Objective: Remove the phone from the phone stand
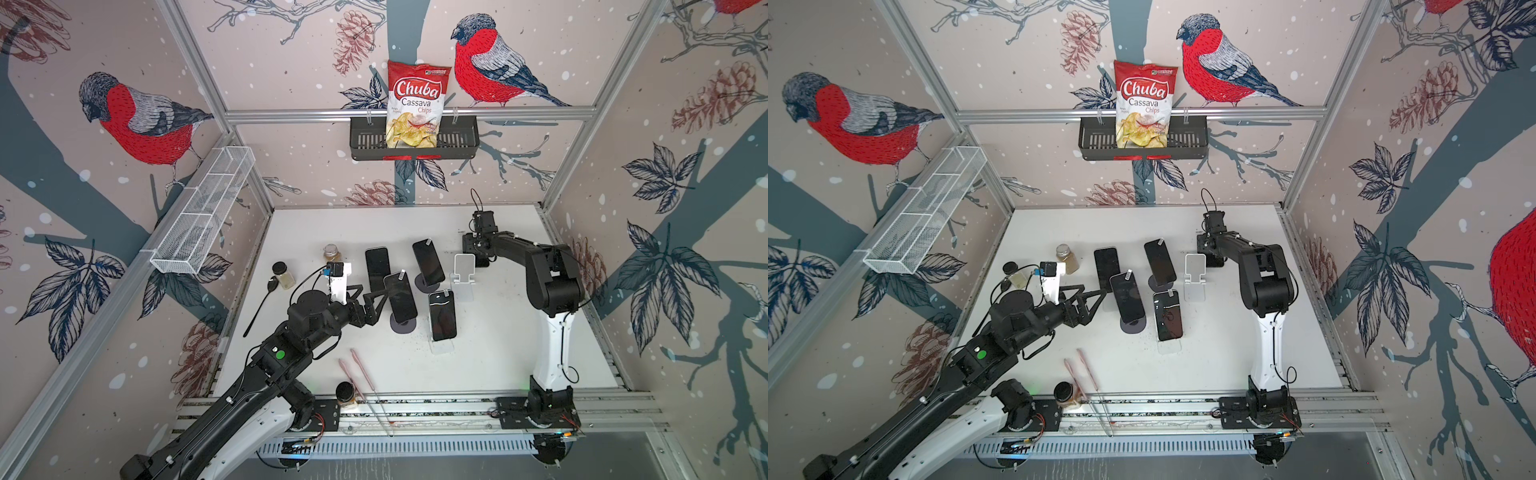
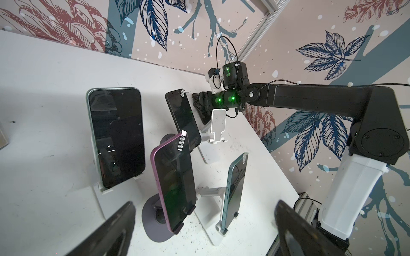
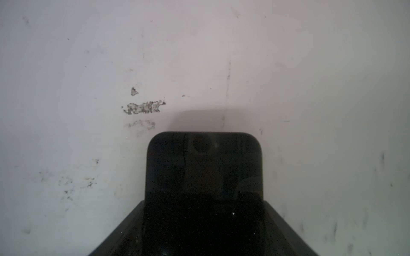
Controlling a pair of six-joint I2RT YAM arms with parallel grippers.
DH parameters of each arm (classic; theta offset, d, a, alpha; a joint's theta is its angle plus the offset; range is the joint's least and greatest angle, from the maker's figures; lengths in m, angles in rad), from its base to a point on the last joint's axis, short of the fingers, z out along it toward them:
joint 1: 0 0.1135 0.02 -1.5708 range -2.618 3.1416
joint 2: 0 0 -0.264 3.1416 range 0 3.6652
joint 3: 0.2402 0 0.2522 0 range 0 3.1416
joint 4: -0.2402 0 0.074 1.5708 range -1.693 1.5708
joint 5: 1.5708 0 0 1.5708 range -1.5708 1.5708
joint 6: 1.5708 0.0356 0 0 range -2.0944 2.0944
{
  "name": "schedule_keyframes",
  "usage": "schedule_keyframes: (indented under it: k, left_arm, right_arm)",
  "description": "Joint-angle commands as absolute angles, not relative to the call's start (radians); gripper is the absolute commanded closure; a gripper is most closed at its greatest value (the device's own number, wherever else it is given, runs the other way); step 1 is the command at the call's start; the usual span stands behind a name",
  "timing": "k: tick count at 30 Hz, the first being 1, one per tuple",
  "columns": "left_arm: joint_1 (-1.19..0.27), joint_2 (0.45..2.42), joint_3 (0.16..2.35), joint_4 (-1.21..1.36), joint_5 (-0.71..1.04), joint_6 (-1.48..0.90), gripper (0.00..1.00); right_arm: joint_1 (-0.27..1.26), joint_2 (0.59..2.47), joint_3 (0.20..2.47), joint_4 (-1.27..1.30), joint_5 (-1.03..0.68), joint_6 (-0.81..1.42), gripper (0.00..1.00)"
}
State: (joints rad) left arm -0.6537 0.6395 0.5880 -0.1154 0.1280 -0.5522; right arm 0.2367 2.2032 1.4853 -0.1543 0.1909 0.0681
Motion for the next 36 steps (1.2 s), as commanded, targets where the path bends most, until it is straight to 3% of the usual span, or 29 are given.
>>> schedule_keyframes:
  k: [1, 18, 36]
  left_arm:
    - [-0.655, 0.634, 0.599, -0.107, 0.127, -0.552, 0.03]
    - [-0.655, 0.641, 0.615, -0.122, 0.129, -0.551, 0.03]
    - [-0.657, 0.678, 0.633, -0.164, 0.104, -0.540, 0.03]
  right_arm:
    - [0.233, 2.239, 1.466, -0.365, 0.192, -0.005, 0.23]
    - [0.224, 2.236, 1.486, -0.392, 0.150, 0.002, 0.19]
    - [0.203, 1.985, 1.461, -0.345, 0.123, 0.167, 0.11]
